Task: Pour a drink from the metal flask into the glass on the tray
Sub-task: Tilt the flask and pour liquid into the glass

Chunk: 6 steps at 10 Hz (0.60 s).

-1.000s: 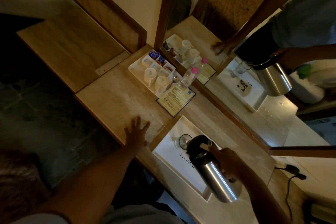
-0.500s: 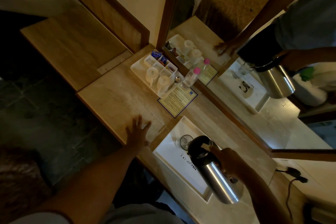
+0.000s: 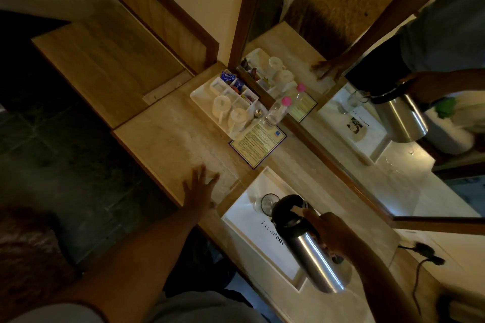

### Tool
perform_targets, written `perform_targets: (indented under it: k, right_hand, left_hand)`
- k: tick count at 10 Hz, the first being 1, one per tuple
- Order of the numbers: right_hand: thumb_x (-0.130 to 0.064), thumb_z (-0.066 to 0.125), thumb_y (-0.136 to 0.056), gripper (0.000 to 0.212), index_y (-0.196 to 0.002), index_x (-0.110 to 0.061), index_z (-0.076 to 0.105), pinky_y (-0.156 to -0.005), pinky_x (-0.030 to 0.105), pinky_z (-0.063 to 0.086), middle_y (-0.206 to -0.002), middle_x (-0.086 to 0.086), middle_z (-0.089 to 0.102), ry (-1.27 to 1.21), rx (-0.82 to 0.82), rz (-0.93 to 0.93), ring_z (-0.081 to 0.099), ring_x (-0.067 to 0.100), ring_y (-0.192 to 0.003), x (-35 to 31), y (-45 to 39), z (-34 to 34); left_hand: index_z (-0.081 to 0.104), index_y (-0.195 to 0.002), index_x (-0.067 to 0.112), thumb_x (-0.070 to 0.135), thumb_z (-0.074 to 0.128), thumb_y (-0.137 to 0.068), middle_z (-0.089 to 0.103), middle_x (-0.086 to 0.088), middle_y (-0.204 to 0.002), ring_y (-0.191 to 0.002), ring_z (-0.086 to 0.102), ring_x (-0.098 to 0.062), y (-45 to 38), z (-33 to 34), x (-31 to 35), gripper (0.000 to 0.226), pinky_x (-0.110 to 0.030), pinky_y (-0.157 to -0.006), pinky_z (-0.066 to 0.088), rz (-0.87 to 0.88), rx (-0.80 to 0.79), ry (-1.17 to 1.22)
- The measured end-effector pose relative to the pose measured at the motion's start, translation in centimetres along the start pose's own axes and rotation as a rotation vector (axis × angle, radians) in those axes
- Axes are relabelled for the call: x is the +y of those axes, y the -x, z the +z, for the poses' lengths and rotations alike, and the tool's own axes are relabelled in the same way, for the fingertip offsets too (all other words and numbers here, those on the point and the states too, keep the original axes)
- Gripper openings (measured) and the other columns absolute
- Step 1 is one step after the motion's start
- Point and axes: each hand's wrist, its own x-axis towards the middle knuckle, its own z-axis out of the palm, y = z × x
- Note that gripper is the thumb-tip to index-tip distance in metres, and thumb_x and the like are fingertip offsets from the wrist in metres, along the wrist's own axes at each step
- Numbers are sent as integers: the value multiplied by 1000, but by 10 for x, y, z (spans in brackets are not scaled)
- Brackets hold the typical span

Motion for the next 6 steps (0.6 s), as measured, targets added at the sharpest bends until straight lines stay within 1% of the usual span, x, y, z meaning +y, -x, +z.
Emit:
perform_targets:
  k: [2, 6]
  right_hand:
    - [-58, 51, -98, 56, -58, -19, 58, -49, 21, 42, -53, -3, 57, -15, 1, -3, 52, 10, -47, -2, 3, -1]
    - [-58, 47, -99, 56, -61, -19, 59, -51, 21, 43, -54, -3, 58, 36, -3, -17, 52, 9, -47, 1, 1, -3]
  left_hand:
    - [-3, -168, 40, 48, 73, -94, -25, -15, -172, -161, -18, -42, 1, 0, 0, 106, -70, -126, 16, 1, 0, 14]
    - [0, -168, 40, 47, 73, -94, -24, -15, -173, -161, -18, -42, 0, 1, -2, 103, -70, -126, 15, 10, 6, 36]
